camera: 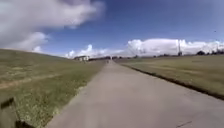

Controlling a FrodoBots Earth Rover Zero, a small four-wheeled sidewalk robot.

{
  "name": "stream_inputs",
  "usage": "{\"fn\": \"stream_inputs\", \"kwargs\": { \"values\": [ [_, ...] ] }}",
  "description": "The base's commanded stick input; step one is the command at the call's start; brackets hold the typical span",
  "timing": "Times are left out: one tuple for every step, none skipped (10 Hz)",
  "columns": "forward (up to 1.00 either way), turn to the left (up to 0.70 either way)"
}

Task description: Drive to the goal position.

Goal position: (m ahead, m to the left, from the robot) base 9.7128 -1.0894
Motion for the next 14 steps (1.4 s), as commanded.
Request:
{"fn": "stream_inputs", "kwargs": {
  "values": [
    [0.7,0.0],
    [0.7,0.0],
    [0.7,0.0],
    [0.7,0.0],
    [0.7,0.0],
    [0.7,0.0],
    [0.7,0.0],
    [0.7,0.0],
    [0.7,0.0],
    [0.7,0.0],
    [0.7,0.0],
    [0.7,0.0],
    [0.7,0.0],
    [0.7,0.0]
  ]
}}
